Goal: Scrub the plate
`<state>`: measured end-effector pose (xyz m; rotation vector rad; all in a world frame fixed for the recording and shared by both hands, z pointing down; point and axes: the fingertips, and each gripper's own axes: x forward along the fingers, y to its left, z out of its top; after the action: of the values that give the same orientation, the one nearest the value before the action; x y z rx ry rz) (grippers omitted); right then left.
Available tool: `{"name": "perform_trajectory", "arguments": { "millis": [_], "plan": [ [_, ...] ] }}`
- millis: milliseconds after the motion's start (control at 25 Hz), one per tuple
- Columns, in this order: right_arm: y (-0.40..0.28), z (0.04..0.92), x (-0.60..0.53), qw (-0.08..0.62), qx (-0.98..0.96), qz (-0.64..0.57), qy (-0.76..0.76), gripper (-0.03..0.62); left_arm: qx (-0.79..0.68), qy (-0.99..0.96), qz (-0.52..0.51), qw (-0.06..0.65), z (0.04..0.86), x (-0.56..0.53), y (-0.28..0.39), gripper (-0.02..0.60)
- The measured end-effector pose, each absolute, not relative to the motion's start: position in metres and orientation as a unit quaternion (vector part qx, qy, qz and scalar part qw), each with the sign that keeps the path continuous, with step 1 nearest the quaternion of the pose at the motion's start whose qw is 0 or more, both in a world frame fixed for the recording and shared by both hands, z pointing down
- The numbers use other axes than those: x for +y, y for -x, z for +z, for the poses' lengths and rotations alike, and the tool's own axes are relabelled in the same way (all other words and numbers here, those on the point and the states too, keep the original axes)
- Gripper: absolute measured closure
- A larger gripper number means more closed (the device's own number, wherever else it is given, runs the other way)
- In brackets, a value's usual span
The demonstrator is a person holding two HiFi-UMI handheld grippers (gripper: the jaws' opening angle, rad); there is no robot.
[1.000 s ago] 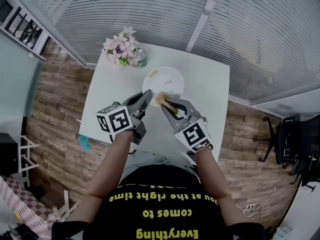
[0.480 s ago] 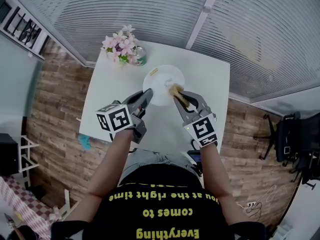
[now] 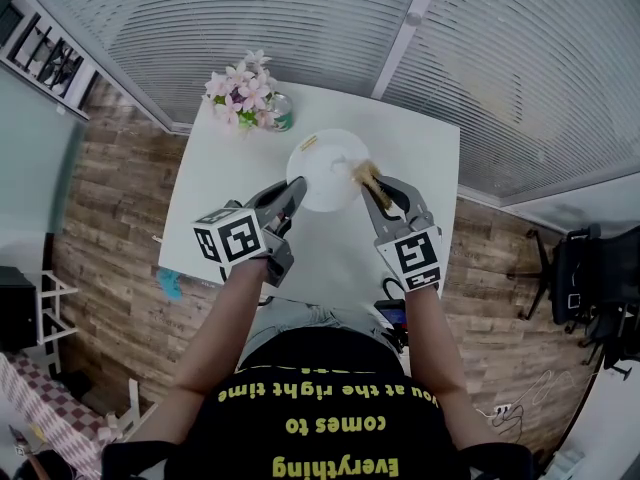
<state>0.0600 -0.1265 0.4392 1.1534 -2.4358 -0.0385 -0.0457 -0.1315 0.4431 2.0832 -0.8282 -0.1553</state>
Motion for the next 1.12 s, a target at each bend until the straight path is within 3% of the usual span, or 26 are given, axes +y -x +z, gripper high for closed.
{"name": "perform_trajectory", "arguments": {
  "millis": [1120],
  "plan": [
    [0.016, 0.447, -0.075, 0.218, -0.93, -0.029, -0.295, 0.543, -0.347, -0.826, -0.081, 0.437, 0.44, -0.133, 0.049, 0.574]
  ]
}}
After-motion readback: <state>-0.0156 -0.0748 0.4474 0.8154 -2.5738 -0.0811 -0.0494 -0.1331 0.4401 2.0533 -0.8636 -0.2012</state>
